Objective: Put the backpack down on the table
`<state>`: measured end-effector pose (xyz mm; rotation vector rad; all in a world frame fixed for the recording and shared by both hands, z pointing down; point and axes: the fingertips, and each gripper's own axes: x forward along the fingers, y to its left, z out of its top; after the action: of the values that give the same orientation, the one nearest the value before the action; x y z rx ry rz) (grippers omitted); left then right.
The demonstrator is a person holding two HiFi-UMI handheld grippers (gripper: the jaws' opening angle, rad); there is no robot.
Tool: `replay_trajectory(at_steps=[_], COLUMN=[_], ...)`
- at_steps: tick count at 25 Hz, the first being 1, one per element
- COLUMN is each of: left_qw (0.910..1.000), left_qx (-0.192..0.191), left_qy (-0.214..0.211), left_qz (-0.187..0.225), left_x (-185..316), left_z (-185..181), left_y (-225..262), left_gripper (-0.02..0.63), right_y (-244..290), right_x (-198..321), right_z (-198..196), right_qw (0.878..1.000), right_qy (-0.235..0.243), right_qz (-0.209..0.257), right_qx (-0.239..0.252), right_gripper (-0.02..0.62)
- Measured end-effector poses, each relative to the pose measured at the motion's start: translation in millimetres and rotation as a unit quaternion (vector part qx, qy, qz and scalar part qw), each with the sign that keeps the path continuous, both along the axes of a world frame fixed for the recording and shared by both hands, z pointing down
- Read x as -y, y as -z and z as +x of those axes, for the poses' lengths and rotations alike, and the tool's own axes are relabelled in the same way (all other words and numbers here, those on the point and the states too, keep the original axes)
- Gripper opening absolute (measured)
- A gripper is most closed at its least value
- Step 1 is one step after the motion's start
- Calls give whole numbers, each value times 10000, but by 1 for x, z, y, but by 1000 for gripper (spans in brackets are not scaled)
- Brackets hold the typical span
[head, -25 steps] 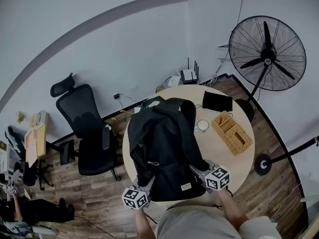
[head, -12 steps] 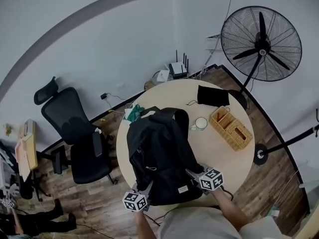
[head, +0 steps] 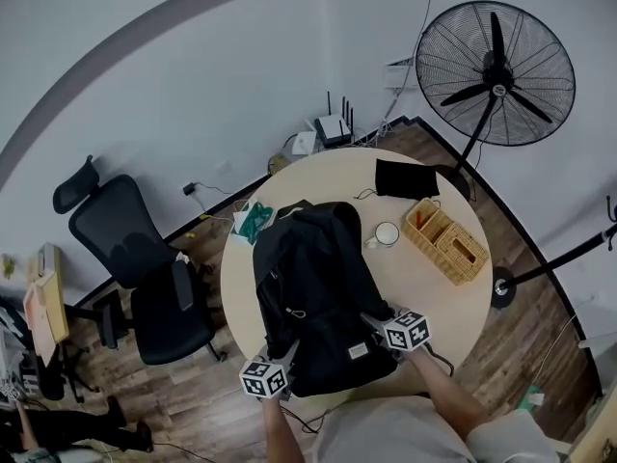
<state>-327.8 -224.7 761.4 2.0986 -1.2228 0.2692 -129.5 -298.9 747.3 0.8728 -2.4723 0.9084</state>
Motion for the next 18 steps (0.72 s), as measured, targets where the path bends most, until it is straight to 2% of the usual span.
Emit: replay_trajectory(at_steps=[6, 14, 18], left_qw=[9994, 9930, 9877], left_qx=[-97, -456, -777], left_qy=[-3, 119, 218], left_qz=[-334, -1082, -1338], left_x=[13, 34, 38], left_z=[-1, -12, -17], left_y=[-9, -27, -35], left_gripper=[161, 196, 221], right_y=[-17, -42, -51], right_x=[14, 35, 38], right_z=[3, 6, 3], right_qw=[9996, 9923, 9880], right_qy=[-200, -504, -539], right_qz=[-201, -1094, -1399], right_qx=[-23, 300, 362], right_gripper=[89, 103, 107])
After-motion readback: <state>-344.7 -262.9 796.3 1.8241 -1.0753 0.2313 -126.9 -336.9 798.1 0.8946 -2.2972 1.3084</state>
